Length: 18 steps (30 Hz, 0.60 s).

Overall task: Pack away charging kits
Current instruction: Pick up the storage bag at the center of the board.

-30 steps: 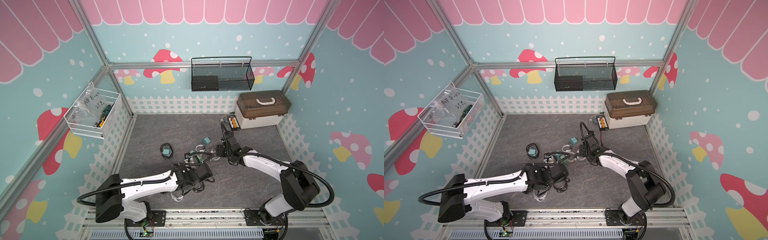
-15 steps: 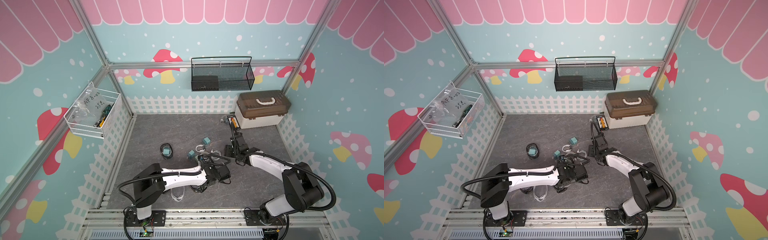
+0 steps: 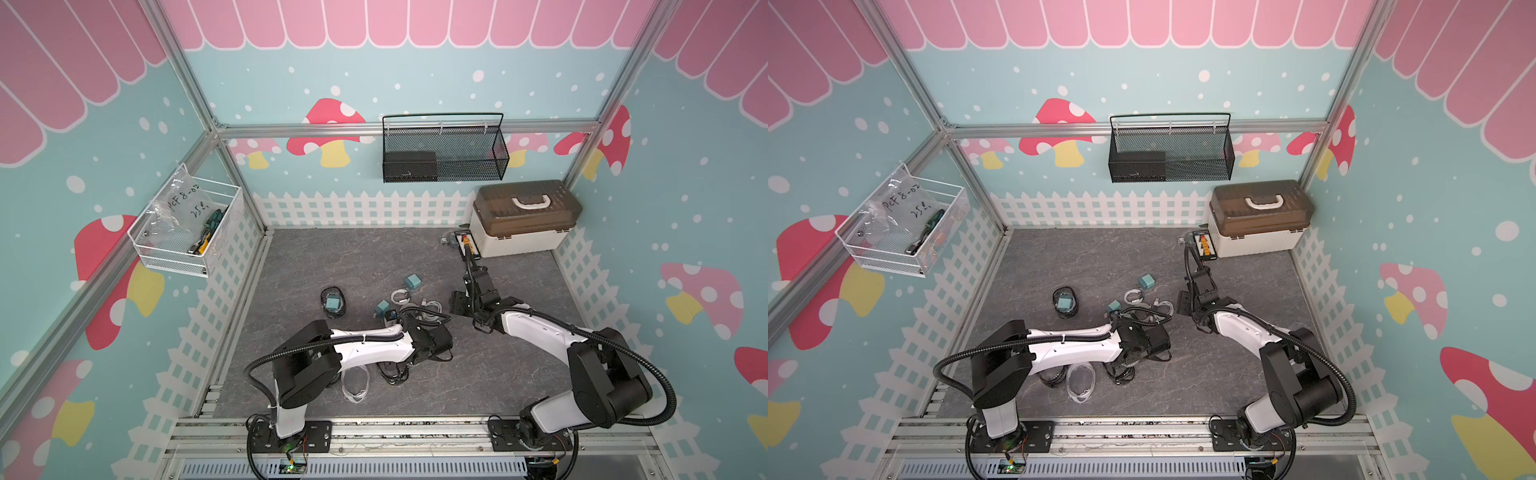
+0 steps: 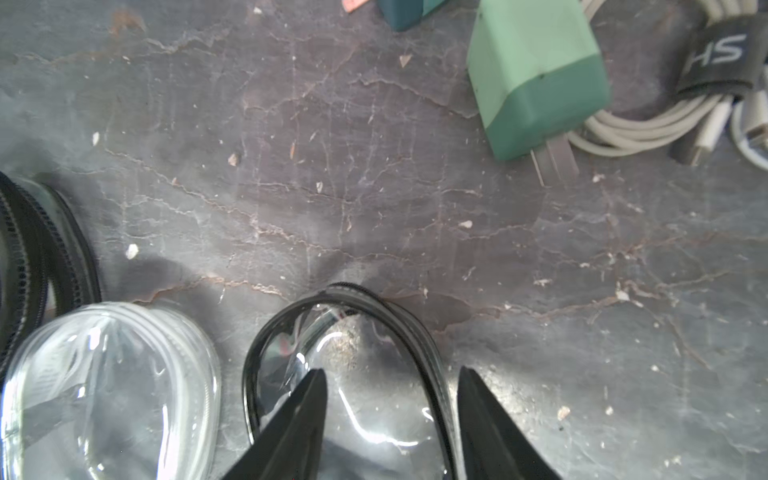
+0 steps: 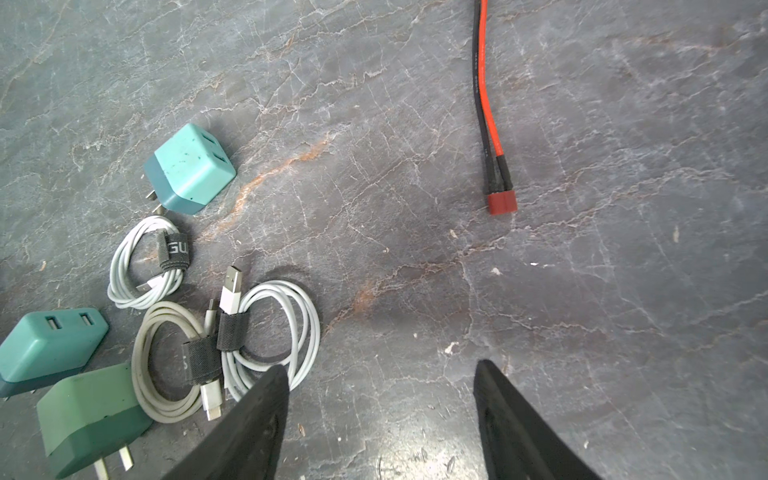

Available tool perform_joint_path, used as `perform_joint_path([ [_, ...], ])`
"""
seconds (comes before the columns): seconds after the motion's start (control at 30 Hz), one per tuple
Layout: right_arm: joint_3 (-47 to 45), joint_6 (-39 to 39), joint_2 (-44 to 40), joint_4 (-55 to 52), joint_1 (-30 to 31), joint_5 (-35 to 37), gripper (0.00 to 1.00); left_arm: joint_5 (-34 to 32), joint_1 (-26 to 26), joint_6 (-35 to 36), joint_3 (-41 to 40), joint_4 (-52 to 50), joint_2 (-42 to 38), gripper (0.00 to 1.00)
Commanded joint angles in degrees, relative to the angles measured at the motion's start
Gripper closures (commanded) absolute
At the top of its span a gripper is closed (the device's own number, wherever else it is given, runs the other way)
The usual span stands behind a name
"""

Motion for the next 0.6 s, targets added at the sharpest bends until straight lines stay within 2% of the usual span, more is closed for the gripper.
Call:
perform_joint_path([
  [0.0,-0.07,0.68,0.7,0.53,-0.26,-0.55,0.31,-0.04,-0.37,-1.28,0.05,-0.67,0.12,0.53],
  [0.1,-0.07,0.86,1.15,0.76,-0.23,-0.84,0.31,0.55,-0.82,-1.3,0.15,-0.71,0.01,0.52],
  [0.17,-0.07,0.99,1.51,0.93,-0.23,-1.24,0.32,0.76,-1.39,-1.43,0.33,-0.67,-0.06,0.44],
  [0.27,-0.2,1.12,1.69,1.2,-0.23,-1.58,0.33,0.91,-2.4,-1.82,0.42,-0.78,-0.31,0.44],
  [0.57,-0.77,1.38,1.39,1.37,-0.23,-1.96,0.33,1.49,-3.14,-2.36,0.48,-1.1,0.79,0.58],
])
